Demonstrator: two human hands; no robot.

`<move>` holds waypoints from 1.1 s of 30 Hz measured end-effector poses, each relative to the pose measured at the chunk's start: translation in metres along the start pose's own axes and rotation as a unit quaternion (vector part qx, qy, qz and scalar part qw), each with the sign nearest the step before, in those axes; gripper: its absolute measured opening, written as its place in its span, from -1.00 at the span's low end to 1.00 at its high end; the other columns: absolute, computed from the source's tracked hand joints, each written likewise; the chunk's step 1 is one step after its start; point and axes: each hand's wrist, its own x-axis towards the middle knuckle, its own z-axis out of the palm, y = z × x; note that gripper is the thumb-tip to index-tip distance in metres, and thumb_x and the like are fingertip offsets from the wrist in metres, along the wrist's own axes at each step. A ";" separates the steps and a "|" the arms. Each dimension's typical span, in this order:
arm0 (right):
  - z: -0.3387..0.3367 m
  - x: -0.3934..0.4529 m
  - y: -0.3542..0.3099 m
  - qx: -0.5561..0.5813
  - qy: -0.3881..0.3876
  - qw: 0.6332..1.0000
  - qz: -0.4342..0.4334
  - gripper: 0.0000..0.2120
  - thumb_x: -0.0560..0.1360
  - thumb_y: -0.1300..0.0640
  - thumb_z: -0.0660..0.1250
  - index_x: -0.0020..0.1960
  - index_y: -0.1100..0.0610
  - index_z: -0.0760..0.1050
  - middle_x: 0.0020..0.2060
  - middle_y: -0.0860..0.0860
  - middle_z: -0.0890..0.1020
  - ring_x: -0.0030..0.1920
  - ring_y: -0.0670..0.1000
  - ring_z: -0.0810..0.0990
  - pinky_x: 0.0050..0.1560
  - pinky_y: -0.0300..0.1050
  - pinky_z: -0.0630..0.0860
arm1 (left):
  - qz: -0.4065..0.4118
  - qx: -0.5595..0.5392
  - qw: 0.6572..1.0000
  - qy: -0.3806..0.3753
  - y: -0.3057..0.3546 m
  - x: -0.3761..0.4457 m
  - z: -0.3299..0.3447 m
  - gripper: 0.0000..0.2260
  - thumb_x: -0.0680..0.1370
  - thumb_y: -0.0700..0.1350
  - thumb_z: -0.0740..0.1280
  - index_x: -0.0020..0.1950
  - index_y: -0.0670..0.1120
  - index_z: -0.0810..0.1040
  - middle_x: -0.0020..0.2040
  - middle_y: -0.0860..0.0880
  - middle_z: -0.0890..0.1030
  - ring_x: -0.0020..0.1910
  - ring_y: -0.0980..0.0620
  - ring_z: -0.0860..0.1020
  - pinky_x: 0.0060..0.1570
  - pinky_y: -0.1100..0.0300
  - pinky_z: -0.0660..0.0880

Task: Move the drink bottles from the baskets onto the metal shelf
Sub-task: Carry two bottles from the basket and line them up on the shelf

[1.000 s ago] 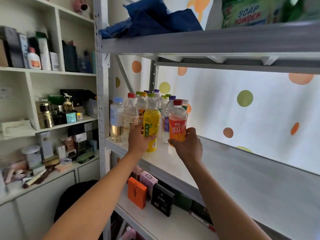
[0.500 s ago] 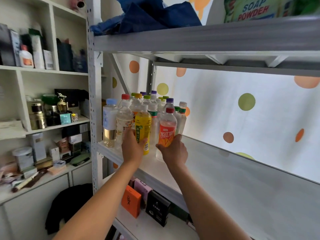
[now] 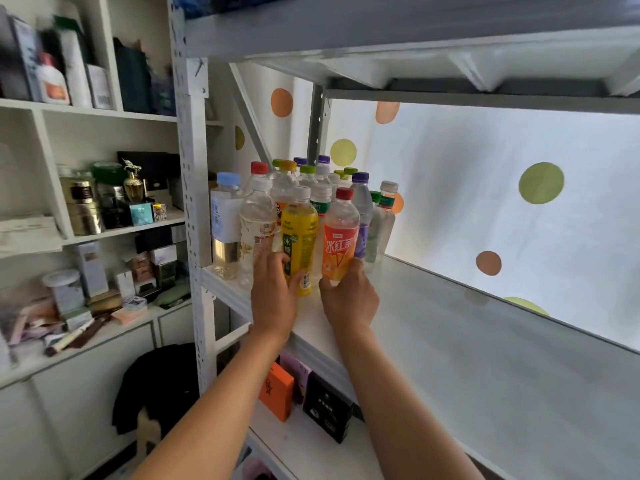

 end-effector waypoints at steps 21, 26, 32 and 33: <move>0.012 -0.004 0.007 0.078 -0.054 0.995 0.023 -0.37 0.44 0.15 0.40 0.42 0.20 0.21 0.29 0.14 0.42 0.31 0.19 0.39 0.26 0.06 0.42 | -0.002 0.028 0.996 -0.085 0.005 -0.001 -0.006 -0.81 0.53 -0.13 0.39 -0.22 -0.12 0.44 -0.32 0.01 0.48 -0.33 0.06 0.43 -0.34 0.19 0.34; -0.008 -0.025 0.017 -0.079 -0.109 0.991 -0.010 -0.51 0.52 0.16 0.29 0.41 0.22 0.27 0.31 0.18 0.44 0.31 0.20 0.43 0.29 0.06 0.41 | -0.008 0.132 0.968 -0.215 0.012 -0.040 -0.034 -0.81 0.59 -0.20 0.22 0.19 -0.09 0.45 0.08 -0.10 0.56 0.07 -0.06 0.52 -0.03 0.11 0.45; -0.032 -0.090 0.015 -0.276 -0.187 0.931 -0.146 -0.57 0.63 0.06 0.08 0.41 0.23 0.35 0.36 0.22 0.46 0.34 0.22 0.42 0.30 0.08 0.39 | 0.078 0.265 0.892 -0.358 0.024 -0.084 -0.099 -0.35 0.53 -0.39 0.19 0.57 -0.06 0.08 0.57 -0.06 0.10 0.54 -0.05 0.06 0.48 0.03 0.12; -0.038 -0.107 0.016 -0.311 -0.186 0.916 -0.170 -0.52 0.64 0.02 0.06 0.48 0.23 0.28 0.42 0.23 0.39 0.41 0.23 0.36 0.36 0.12 0.35 | 0.078 0.263 0.893 -0.357 0.029 -0.094 -0.113 -0.37 0.54 -0.39 0.18 0.57 -0.06 0.10 0.56 -0.06 0.13 0.53 -0.04 0.08 0.47 0.06 0.13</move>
